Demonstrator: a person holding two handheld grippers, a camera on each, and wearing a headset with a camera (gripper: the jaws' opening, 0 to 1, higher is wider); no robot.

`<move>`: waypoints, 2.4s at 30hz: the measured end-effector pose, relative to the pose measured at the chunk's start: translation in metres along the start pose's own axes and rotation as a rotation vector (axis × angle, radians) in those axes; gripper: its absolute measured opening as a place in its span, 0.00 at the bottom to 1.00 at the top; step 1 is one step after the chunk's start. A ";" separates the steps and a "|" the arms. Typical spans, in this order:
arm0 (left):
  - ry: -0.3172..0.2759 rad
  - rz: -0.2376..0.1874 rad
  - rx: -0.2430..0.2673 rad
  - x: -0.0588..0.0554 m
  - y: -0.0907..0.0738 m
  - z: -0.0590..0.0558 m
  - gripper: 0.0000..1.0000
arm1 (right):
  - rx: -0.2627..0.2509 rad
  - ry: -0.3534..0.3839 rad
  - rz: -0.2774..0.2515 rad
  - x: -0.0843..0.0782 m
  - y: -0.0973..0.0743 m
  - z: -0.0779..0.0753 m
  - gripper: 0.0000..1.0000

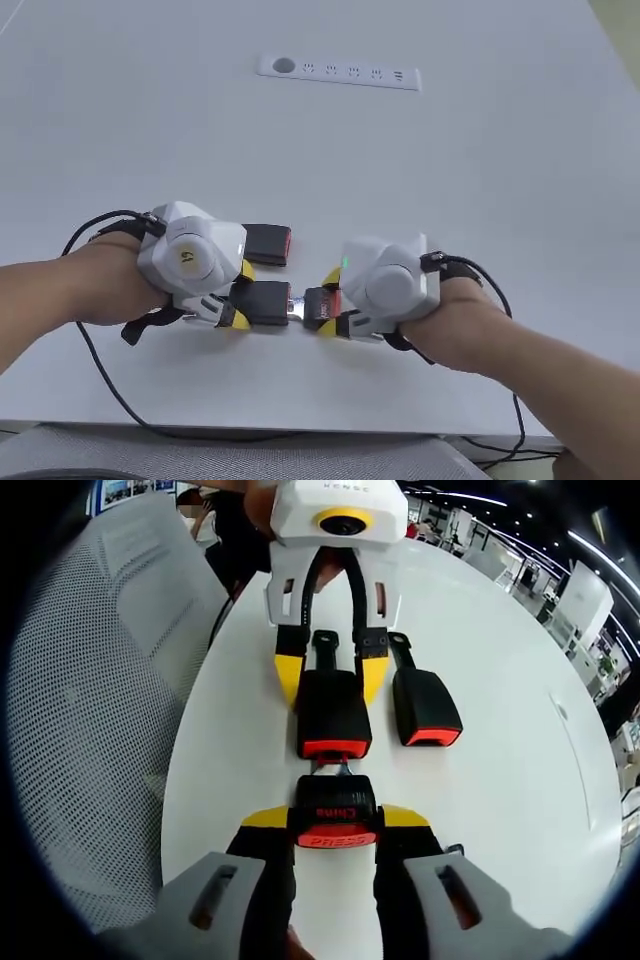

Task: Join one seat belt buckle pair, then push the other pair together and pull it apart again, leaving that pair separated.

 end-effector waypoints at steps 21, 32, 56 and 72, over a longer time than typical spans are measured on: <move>-0.009 0.002 -0.010 0.000 0.000 -0.002 0.32 | 0.005 -0.009 -0.003 0.007 0.007 -0.001 0.27; -0.028 -0.010 -0.012 0.001 -0.004 -0.003 0.31 | 0.002 -0.009 -0.004 0.005 0.006 -0.001 0.27; -0.035 -0.003 -0.008 0.001 -0.005 -0.002 0.31 | 0.017 0.007 -0.011 0.005 0.005 -0.002 0.27; -0.072 0.018 0.004 0.000 -0.007 -0.001 0.33 | 0.023 0.023 -0.028 0.008 0.005 -0.003 0.29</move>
Point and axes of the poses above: the centre of the closed fingertips' face, and the gripper's own axes: y roughly forward along the fingers, z roughly to its left, x roughly out of its top, the point moved 4 cm from there along -y, roughly backward along the fingers, and after that the axes turned 13 degrees about -y, right-handed, at the moved point
